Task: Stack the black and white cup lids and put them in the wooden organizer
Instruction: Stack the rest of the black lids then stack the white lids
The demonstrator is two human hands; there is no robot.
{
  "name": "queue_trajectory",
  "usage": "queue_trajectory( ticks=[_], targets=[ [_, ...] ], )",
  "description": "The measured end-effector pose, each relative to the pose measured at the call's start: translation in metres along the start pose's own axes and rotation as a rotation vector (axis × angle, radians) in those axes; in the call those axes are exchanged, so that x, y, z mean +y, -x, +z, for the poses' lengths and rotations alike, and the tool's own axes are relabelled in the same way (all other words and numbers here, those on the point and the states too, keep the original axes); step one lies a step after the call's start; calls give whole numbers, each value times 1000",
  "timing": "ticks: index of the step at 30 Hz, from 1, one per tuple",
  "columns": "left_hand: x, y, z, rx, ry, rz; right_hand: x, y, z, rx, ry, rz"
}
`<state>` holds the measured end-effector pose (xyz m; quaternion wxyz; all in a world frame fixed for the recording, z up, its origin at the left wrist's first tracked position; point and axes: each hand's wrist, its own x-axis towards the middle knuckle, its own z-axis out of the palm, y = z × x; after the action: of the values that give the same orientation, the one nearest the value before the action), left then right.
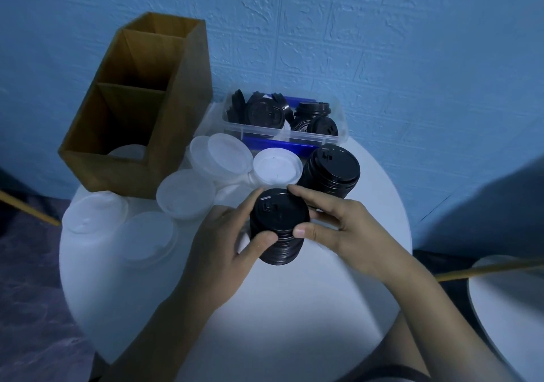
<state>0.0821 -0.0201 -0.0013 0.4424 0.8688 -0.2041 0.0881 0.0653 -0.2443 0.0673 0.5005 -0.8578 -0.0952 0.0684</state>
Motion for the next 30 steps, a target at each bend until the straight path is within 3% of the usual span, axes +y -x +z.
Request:
queue_trajectory(
  ticks=[4,8,14,19,24,30],
  targets=[
    [-1,-2,-2,1,3,-9,-1,-1,2,4,70,-35],
    [-1,-1,-2,-20,9,-30,-17,-18,-15,-142,134,-16],
    [-2,-1,0,9,-44,-38,-58,-90,-42,184,383,-131],
    [1,-4,-2,9,-76,-25,-60,-178,-45,242,618,-34],
    [5,-5,-7,8,-75,-23,-51,-212,-37,102,669,44],
    [1,-6,-7,17,-77,-28,-44,-199,-46,292,456,-5]
  ],
)
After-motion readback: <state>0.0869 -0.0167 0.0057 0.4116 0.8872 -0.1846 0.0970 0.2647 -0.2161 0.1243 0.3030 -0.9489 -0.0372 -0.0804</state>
